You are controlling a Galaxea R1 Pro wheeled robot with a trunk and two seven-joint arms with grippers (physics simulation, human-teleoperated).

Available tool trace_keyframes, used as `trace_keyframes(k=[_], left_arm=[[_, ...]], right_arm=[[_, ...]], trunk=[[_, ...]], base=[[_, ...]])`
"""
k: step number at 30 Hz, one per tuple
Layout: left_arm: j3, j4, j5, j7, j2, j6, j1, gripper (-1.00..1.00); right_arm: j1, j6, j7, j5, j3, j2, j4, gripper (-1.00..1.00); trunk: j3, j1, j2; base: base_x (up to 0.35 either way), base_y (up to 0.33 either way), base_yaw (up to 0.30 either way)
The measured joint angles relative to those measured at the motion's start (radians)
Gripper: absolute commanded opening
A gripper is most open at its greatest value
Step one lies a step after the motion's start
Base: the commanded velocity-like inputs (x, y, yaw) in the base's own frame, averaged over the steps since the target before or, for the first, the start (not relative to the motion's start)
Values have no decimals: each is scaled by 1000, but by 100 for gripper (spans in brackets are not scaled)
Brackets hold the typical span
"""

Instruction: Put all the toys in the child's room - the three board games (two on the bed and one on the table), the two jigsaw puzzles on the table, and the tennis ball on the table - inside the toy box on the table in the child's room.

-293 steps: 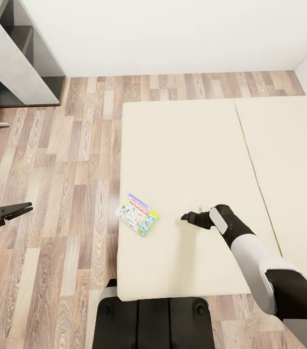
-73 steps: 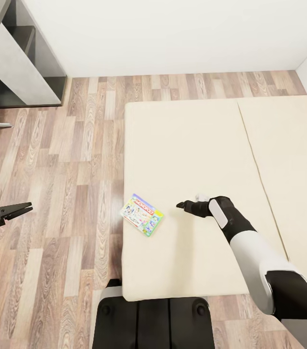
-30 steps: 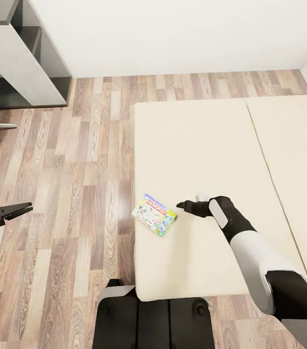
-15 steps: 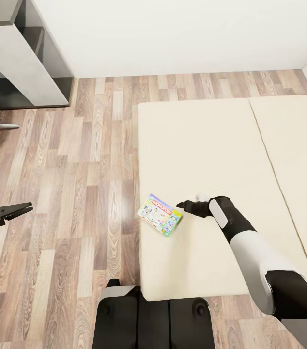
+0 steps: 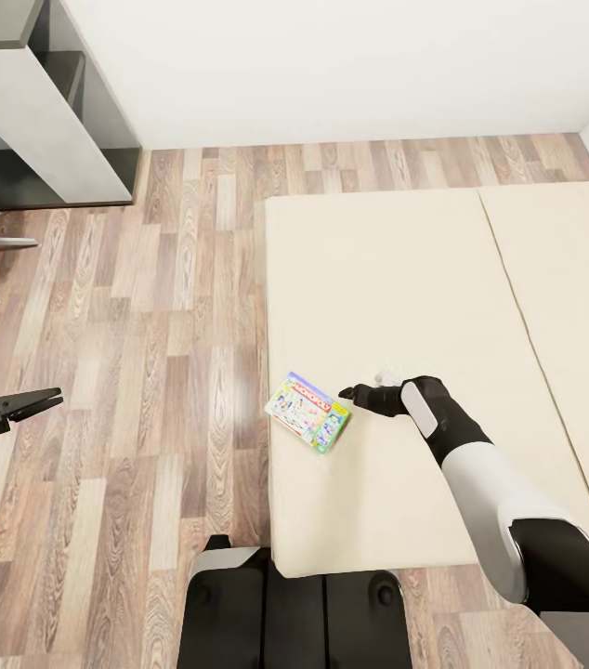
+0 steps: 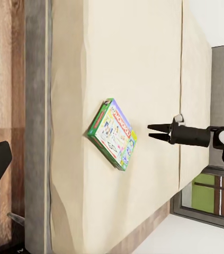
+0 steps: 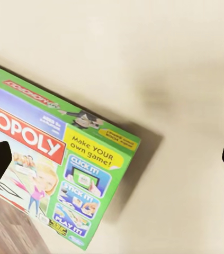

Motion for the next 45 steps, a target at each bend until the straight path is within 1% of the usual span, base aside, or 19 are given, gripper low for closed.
trace_keyframes(k=[23,45], left_arm=[[0,0,0,0,0,0,0,100],[0,0,0,0,0,0,0,100]], right_arm=[[0,-1,0,0,1,2,0,100],[0,-1,0,0,1,2,0,100]], trunk=[[0,0,0],[0,0,0]], base=[[0,0,0],[0,29,0]])
